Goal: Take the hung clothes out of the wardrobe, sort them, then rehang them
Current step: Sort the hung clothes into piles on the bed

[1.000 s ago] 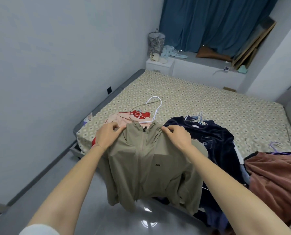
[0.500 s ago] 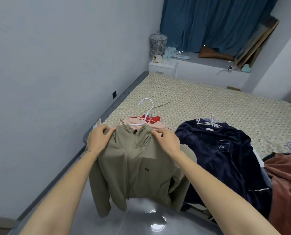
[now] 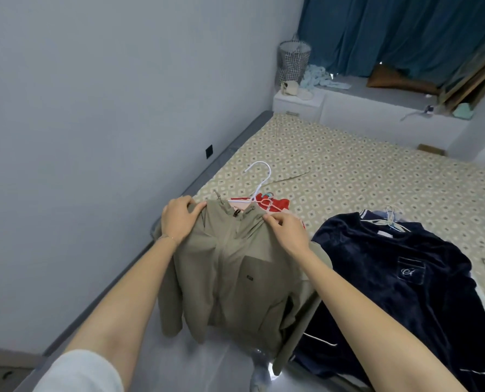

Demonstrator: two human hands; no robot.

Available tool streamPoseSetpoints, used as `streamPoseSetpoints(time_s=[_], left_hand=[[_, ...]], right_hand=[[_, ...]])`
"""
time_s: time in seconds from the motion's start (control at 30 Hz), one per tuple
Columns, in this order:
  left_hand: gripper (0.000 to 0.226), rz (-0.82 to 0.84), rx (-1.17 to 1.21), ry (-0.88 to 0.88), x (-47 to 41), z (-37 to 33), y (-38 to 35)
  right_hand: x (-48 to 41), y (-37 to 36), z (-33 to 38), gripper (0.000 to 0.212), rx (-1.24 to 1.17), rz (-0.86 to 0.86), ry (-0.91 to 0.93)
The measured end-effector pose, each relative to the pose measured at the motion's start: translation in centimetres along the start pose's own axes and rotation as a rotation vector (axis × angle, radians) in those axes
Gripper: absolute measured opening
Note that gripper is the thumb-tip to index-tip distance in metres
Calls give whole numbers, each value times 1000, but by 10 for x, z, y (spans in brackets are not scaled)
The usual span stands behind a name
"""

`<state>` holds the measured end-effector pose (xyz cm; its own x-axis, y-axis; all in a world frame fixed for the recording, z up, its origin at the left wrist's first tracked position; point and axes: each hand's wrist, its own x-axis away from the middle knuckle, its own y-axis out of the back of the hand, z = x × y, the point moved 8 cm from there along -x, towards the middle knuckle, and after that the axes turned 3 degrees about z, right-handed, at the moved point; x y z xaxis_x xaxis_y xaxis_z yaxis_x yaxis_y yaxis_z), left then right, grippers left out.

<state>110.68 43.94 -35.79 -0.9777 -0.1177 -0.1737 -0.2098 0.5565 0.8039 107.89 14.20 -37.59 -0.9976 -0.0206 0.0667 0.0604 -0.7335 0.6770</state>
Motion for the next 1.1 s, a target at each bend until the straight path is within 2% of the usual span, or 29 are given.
streamPoseSetpoints(time_s=[0.23,0.33,0.5,0.6,0.73,0.87,1.1], left_hand=[[45,28,6,23,-61,4,-16],[43,35,20,22,-89,7,-28],[45,52,42,24,-142,14,-58],[45,101,43,13,-180,20,-84],[47,183,41,-21,-232,30,-120],[39,295,61,-23,-278,48,-163],[32,490,110,69,-301,73,-253]], right_hand=[[-63,-7,-1,39,-13,64,-21],[-89,-7,-5,34,-7,75,-40],[-141,-9,-19,38,18,69,-87],[-174,-15,-33,32,19,59,-129],[-218,-26,-50,35,24,50,-191],[-257,-38,-69,34,28,36,-293],[-293,-60,-128,30,11,26,-488]])
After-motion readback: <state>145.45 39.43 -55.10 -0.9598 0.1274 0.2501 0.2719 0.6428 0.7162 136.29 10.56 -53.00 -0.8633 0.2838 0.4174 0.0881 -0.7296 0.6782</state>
